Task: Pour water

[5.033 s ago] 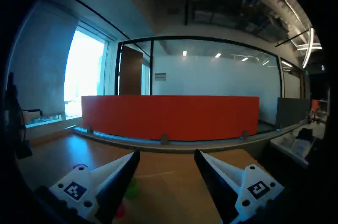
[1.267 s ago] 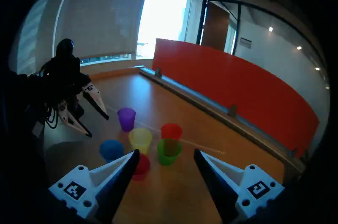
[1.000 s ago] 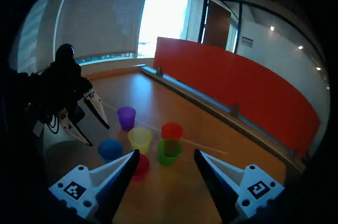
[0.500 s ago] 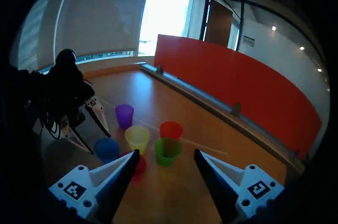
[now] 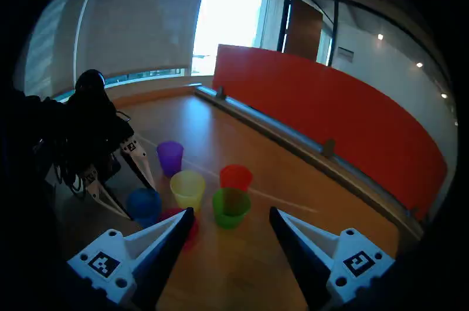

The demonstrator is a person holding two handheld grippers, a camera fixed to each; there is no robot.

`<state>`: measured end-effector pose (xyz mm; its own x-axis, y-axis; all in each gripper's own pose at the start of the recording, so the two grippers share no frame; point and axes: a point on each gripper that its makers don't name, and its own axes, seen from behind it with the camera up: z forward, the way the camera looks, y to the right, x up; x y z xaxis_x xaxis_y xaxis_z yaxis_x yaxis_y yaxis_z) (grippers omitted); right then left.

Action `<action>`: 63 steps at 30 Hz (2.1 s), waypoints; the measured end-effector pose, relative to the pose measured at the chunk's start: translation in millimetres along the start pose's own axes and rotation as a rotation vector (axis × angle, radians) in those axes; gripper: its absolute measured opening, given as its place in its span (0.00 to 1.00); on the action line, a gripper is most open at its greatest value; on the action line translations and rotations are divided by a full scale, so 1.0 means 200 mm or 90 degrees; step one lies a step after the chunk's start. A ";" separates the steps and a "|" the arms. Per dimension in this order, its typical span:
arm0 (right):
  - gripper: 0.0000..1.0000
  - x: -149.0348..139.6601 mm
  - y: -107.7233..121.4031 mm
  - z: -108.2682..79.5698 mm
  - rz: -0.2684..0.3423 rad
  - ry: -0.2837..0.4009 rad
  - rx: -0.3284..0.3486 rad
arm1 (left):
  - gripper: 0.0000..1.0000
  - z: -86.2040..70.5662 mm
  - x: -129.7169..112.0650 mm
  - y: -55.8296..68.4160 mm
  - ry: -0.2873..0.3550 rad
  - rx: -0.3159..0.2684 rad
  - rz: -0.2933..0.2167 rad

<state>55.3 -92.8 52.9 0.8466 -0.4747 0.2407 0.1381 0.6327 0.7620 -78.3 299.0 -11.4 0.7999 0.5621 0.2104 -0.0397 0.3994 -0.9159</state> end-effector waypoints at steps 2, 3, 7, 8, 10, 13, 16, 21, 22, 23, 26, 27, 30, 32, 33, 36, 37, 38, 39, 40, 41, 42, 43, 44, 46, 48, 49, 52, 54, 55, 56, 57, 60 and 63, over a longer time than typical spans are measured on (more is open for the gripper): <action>1.00 0.00 0.00 0.00 0.000 0.000 0.001 | 0.92 0.01 0.00 0.00 -0.001 -0.003 0.000; 1.00 0.00 0.00 0.00 -0.001 -0.001 0.002 | 0.92 0.02 0.01 0.01 -0.002 -0.005 -0.001; 1.00 -0.01 0.01 0.01 -0.003 0.000 0.001 | 0.92 0.04 0.02 0.01 -0.002 -0.009 -0.001; 1.00 -0.01 0.01 0.01 -0.004 0.000 0.001 | 0.92 0.04 0.02 0.01 -0.002 -0.009 -0.001; 1.00 -0.01 0.01 0.01 -0.003 -0.001 0.000 | 0.92 0.05 0.02 0.01 -0.002 -0.009 -0.001; 1.00 -0.02 0.02 0.01 -0.002 0.000 -0.001 | 0.92 0.05 0.03 0.00 -0.002 -0.008 0.000; 1.00 -0.02 0.02 0.00 -0.001 0.000 -0.002 | 0.92 0.05 0.03 0.00 -0.001 -0.006 0.000; 1.00 -0.02 0.03 0.00 -0.001 0.001 -0.002 | 0.89 0.06 0.02 0.00 -0.004 -0.005 0.003; 1.00 -0.02 0.03 0.00 0.000 0.001 -0.003 | 0.89 0.06 0.02 0.00 -0.005 -0.004 0.003; 1.00 -0.02 0.03 0.00 0.000 0.002 -0.003 | 0.88 0.06 0.02 0.00 -0.006 -0.004 0.004; 1.00 -0.02 0.03 0.01 0.001 0.002 -0.003 | 0.88 0.06 0.02 0.00 -0.006 -0.003 0.003; 1.00 -0.02 0.03 0.01 0.002 0.002 -0.003 | 0.88 0.06 0.02 -0.01 -0.006 -0.002 0.002; 1.00 -0.02 0.03 0.01 0.003 0.003 -0.002 | 0.87 0.06 0.02 -0.01 -0.005 0.003 0.000; 1.00 -0.02 0.04 0.01 0.003 0.003 -0.003 | 0.87 0.06 0.02 -0.01 -0.006 0.004 0.001; 1.00 -0.02 0.04 0.01 0.003 0.003 -0.004 | 0.87 0.06 0.02 -0.01 -0.007 0.004 0.003; 1.00 -0.02 0.04 0.01 0.004 0.003 -0.004 | 0.87 0.05 0.02 -0.02 -0.008 0.008 0.007; 1.00 -0.02 0.05 0.02 0.004 0.003 -0.004 | 0.87 0.04 0.02 -0.02 -0.008 0.008 0.008; 1.00 -0.02 0.05 0.02 0.005 0.002 -0.004 | 0.87 0.04 0.02 -0.01 -0.008 0.008 0.009; 1.00 -0.02 0.05 0.02 0.005 0.002 -0.004 | 0.87 0.03 0.02 -0.01 -0.008 0.008 0.009; 1.00 -0.02 0.04 0.03 0.005 0.002 -0.003 | 0.87 0.03 0.02 -0.01 -0.007 0.008 0.009; 1.00 -0.01 0.04 0.03 0.005 0.002 -0.002 | 0.87 0.02 0.02 -0.01 -0.006 0.007 0.008; 1.00 -0.01 0.04 0.03 0.005 0.001 -0.001 | 0.87 0.02 0.02 -0.01 -0.005 0.007 0.007; 1.00 -0.01 0.04 0.04 0.004 0.001 0.000 | 0.87 0.01 0.03 -0.01 -0.003 0.008 0.006; 1.00 -0.01 0.04 0.05 0.004 0.001 0.001 | 0.87 0.00 0.03 -0.01 -0.001 0.008 0.005; 1.00 -0.01 0.03 0.06 0.003 0.000 0.003 | 0.87 -0.01 0.05 -0.01 0.005 0.012 0.003; 1.00 -0.02 0.03 0.07 0.003 -0.001 0.005 | 0.87 -0.02 0.06 -0.02 0.010 0.016 0.000; 1.00 -0.02 0.03 0.08 0.003 -0.002 0.006 | 0.87 -0.03 0.06 -0.02 0.012 0.018 -0.002; 1.00 -0.02 0.02 0.10 0.004 -0.004 0.010 | 0.87 -0.06 0.08 -0.04 0.020 0.023 -0.009; 1.00 -0.03 0.02 0.12 0.006 -0.006 0.012 | 0.87 -0.08 0.09 -0.05 0.025 0.027 -0.014; 1.00 -0.03 0.02 0.13 0.006 -0.008 0.013 | 0.87 -0.09 0.09 -0.05 0.028 0.029 -0.017; 1.00 -0.04 0.02 0.14 0.007 -0.010 0.015 | 0.86 -0.10 0.09 -0.05 0.031 0.032 -0.019; 1.00 -0.04 0.02 0.15 0.007 -0.011 0.016 | 0.86 -0.11 0.10 -0.06 0.033 0.034 -0.022; 1.00 -0.06 0.02 0.17 0.008 -0.017 0.019 | 0.87 -0.15 0.10 -0.07 0.037 0.041 -0.028; 1.00 -0.07 0.02 0.21 0.009 -0.020 0.020 | 0.87 -0.18 0.10 -0.07 0.037 0.045 -0.032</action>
<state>22.6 -108.6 78.1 0.8319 -0.4848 0.2700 0.1092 0.6200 0.7770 -40.8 279.0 -6.2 0.8354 0.4976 0.2336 -0.0386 0.4769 -0.8781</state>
